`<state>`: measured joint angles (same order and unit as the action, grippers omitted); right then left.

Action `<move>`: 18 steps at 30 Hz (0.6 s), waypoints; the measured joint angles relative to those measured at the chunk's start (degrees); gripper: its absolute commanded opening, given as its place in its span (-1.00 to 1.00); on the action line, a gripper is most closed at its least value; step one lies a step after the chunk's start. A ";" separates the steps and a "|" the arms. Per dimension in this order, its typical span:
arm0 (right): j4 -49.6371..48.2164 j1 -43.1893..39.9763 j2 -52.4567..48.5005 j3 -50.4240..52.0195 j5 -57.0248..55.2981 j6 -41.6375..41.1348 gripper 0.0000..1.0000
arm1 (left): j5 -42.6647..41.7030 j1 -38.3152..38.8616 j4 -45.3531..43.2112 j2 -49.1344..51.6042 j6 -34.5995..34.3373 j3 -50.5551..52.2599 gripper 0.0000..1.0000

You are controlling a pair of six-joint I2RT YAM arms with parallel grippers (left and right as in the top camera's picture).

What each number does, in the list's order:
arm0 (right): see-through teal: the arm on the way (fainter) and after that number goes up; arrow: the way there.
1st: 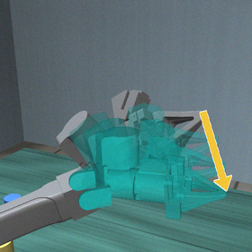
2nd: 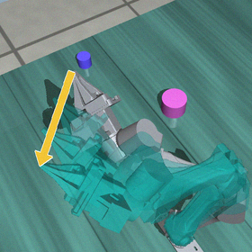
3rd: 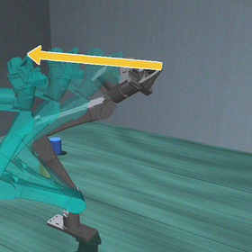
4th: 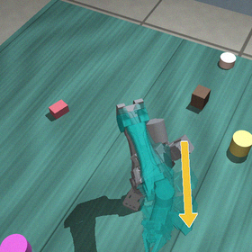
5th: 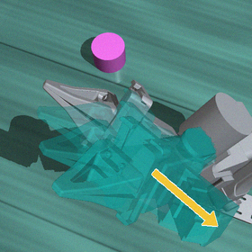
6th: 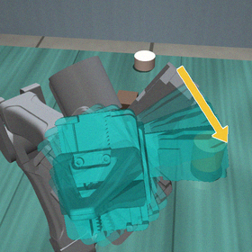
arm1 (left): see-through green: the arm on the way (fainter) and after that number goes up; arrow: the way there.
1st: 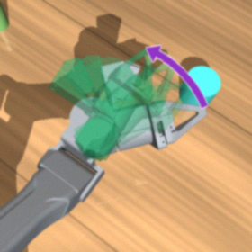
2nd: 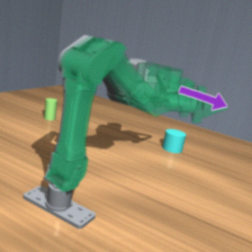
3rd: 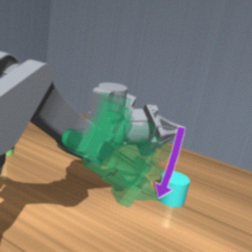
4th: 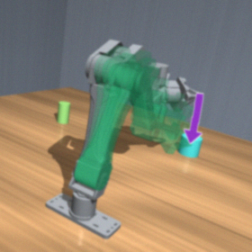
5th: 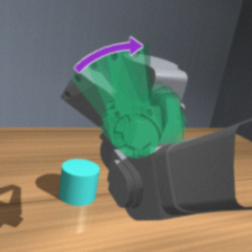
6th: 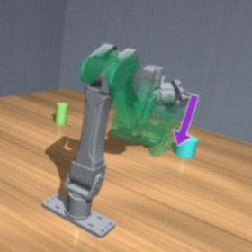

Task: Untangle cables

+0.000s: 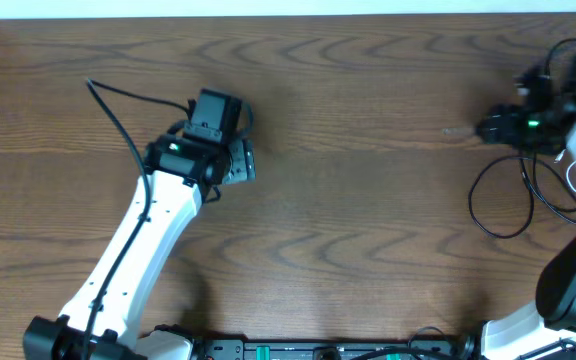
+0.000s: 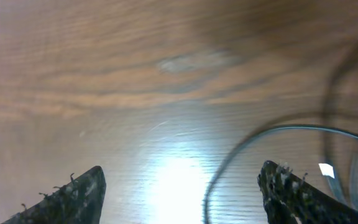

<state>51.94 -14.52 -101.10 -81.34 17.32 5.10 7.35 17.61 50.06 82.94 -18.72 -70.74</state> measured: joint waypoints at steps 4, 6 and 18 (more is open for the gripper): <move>5.22 8.96 0.37 0.00 -4.35 0.04 0.83 | 0.72 -1.97 9.53 -0.22 0.26 -4.00 0.93; 6.75 10.54 1.18 0.09 -4.96 -0.22 0.89 | 0.94 -4.66 15.69 -0.20 -0.76 -3.78 0.93; -2.95 14.32 34.53 17.46 -8.63 -2.99 0.98 | -4.94 -12.98 20.65 -6.54 1.44 0.35 0.93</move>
<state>48.99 -0.21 -66.57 -63.88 8.69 2.11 2.42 4.62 70.72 76.40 -17.28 -70.39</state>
